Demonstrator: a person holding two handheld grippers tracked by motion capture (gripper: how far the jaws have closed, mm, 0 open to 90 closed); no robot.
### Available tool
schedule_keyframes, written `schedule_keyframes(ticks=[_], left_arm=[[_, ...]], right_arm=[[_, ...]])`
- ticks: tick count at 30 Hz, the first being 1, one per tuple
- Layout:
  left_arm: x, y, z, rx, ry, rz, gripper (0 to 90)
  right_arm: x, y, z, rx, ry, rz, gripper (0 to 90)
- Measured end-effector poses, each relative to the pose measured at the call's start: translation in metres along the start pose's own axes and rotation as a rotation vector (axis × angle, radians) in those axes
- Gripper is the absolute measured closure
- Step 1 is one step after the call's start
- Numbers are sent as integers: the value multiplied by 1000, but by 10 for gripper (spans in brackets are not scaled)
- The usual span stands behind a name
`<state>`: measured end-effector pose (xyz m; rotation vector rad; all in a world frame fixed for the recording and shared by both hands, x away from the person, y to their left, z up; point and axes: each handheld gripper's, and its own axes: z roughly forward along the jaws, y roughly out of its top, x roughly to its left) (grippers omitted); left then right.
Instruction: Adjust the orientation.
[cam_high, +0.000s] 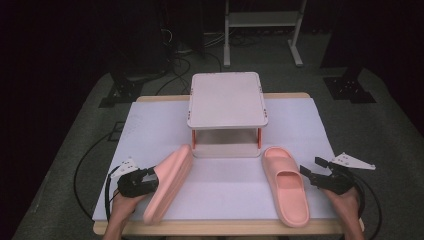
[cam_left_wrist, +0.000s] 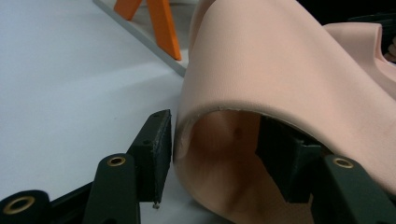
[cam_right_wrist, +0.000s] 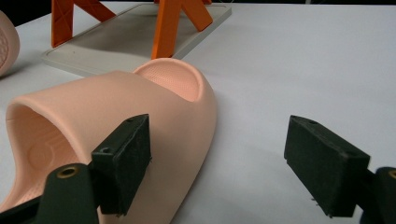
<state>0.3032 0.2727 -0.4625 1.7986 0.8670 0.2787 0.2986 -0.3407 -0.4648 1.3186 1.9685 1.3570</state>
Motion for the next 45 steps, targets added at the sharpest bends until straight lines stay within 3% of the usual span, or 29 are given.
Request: schedule_keyframes(ticks=[7, 17, 26, 28, 31, 35, 45], left_arm=[[-5, 2, 2, -2, -4, 30, 446], [-10, 3, 3, -20, -22, 38, 440], [-14, 3, 11, 22, -9, 55, 420], [-18, 3, 14, 31, 8, 76, 421], [-22, 4, 19, 36, -15, 81, 411], [-23, 4, 19, 40, -17, 78, 409], [-33, 5, 26, 69, -58, 125, 386]], right_arm=[[0, 0, 0, -1, 1, 0, 223], [0, 0, 0, 1, 1, 1, 223], [0, -1, -1, 2, 4, 4, 223], [0, -1, -1, 1, 4, 0, 223], [0, -1, -1, 0, 6, -3, 223], [0, -1, -1, 3, 8, 3, 223], [0, -1, -2, -4, 20, -3, 223]])
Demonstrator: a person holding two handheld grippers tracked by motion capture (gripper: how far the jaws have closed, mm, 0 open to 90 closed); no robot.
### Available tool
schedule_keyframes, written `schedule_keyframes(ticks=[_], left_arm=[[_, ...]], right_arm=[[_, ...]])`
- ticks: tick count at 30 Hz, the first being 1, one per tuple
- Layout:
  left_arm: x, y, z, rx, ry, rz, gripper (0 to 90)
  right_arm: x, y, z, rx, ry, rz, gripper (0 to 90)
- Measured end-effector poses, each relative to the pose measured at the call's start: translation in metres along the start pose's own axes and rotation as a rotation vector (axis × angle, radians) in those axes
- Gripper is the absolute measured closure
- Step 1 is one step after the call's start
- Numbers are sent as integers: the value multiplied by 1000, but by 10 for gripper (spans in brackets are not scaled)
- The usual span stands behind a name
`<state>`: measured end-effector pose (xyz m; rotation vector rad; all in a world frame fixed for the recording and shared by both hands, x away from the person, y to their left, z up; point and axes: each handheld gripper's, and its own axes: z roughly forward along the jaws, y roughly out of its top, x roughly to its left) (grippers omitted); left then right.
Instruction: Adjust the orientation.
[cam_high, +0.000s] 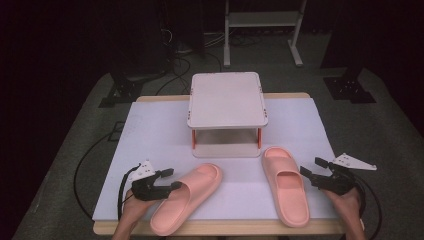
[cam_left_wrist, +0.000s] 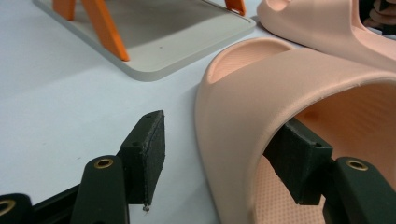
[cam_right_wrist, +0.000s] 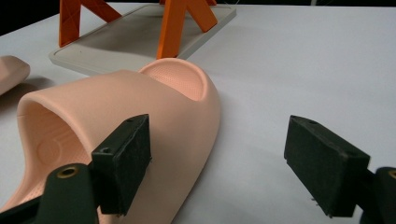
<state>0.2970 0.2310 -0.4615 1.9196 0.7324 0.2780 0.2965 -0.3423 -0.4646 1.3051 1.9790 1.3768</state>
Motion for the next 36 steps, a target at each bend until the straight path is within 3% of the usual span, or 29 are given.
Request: schedule_keyframes(ticks=[4, 15, 31, 36], left_arm=[[-6, 1, 5, 22, -26, 37, 387], [-11, 2, 10, 46, -36, 64, 456], [-14, 4, 16, 57, -43, 54, 593], [-13, 4, 16, 58, -25, 40, 625]], right_arm=[[0, 0, -2, -9, 13, -5, 225], [3, -3, -8, -43, 43, -22, 241], [12, -8, -19, -67, 65, -36, 239], [21, -8, -16, -53, 85, -72, 239]])
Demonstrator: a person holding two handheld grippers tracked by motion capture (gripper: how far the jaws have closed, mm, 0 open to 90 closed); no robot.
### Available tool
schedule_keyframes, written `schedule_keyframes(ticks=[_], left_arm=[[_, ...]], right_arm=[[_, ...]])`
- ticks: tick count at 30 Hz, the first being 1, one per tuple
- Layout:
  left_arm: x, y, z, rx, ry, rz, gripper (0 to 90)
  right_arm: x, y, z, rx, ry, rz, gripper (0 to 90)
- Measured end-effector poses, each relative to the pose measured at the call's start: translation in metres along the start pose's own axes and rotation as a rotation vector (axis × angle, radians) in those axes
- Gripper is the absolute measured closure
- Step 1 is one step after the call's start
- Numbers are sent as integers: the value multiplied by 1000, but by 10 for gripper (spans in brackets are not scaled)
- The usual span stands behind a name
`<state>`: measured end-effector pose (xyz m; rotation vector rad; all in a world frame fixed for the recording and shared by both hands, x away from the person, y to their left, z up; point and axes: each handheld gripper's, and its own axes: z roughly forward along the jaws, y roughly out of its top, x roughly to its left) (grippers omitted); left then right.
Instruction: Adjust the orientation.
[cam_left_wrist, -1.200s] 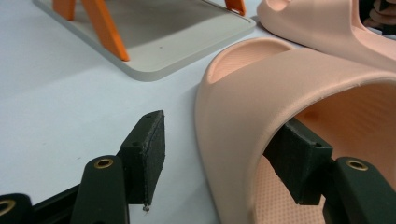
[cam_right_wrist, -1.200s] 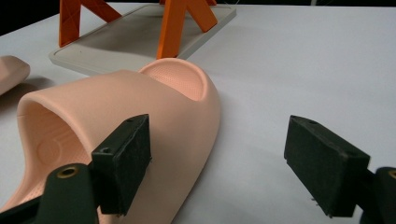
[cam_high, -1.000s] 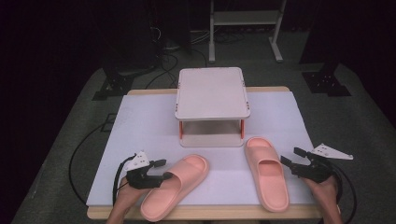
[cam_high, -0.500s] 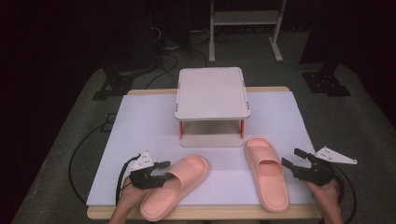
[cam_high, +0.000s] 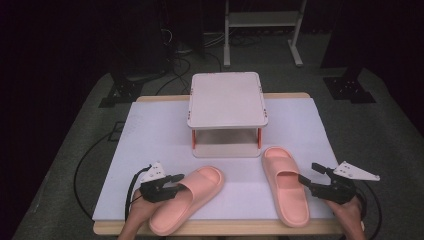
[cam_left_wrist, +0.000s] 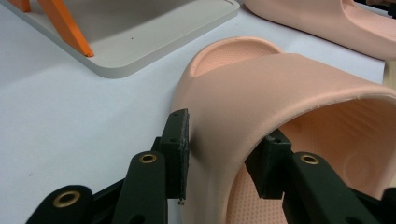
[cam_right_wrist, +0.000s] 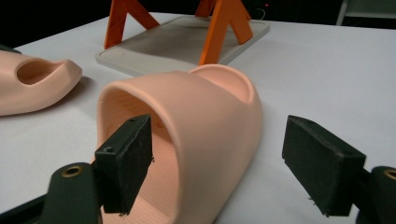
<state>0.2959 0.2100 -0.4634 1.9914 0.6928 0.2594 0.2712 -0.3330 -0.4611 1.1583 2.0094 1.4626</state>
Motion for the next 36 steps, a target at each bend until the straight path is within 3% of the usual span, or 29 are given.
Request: schedule_keyframes(ticks=[9, 17, 20, 24, 36], left_arm=[[0, 0, 0, 1, 15, 6, 648], [0, 1, 0, 0, 17, -18, 662], [1, 1, 0, 0, 13, -37, 662], [1, 1, 0, -4, 17, -39, 670], [0, 1, -1, -15, 13, -48, 699]], right_arm=[[8, -1, 16, 57, 7, -28, 251], [11, -1, 29, 99, -3, -40, 373], [12, -2, 33, 121, -40, -54, 435], [11, -2, 33, 113, -68, -60, 521], [12, -3, 29, 115, -107, -78, 631]])
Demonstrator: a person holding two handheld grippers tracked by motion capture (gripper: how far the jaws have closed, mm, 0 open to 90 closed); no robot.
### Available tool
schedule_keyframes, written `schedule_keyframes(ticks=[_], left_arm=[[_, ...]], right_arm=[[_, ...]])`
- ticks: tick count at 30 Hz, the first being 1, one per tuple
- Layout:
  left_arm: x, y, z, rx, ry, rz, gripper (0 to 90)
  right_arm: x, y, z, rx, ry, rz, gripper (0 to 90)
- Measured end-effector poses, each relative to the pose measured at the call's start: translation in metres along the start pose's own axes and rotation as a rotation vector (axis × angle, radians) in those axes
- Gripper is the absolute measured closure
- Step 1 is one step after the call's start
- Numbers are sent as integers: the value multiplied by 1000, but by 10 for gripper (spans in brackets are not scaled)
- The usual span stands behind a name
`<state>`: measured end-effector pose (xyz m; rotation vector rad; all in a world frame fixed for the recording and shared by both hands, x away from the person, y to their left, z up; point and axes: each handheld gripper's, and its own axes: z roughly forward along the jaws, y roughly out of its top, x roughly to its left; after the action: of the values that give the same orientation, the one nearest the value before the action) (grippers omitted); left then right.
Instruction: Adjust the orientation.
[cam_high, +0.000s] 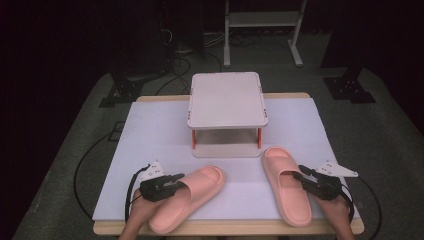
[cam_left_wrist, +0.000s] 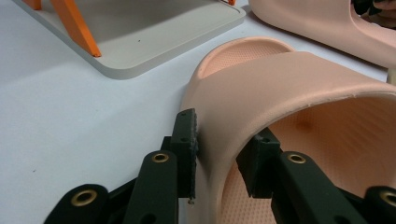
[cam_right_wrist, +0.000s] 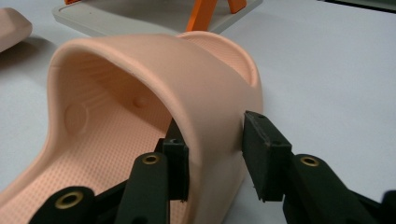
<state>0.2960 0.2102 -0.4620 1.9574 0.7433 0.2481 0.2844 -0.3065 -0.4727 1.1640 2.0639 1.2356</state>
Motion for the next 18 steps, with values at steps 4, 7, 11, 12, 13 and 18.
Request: schedule_keyframes(ticks=[4, 7, 11, 12, 13, 18], left_arm=[[0, 0, -1, -7, 6, -2, 710], [1, 1, -3, -20, 6, -9, 710], [0, 1, -3, -24, 10, -15, 710], [1, 1, -3, -21, 11, -13, 711], [0, 1, -3, -20, 12, -12, 711], [0, 1, -4, -31, 8, -16, 715]], right_arm=[[0, 0, -1, 0, 0, 5, 663], [0, 0, -2, 0, 1, 3, 689], [0, 1, -3, 2, -4, -2, 728], [1, 1, -3, 6, -8, -4, 742], [1, 1, -3, 8, -8, -8, 748], [4, 2, -4, 13, 6, -24, 790]])
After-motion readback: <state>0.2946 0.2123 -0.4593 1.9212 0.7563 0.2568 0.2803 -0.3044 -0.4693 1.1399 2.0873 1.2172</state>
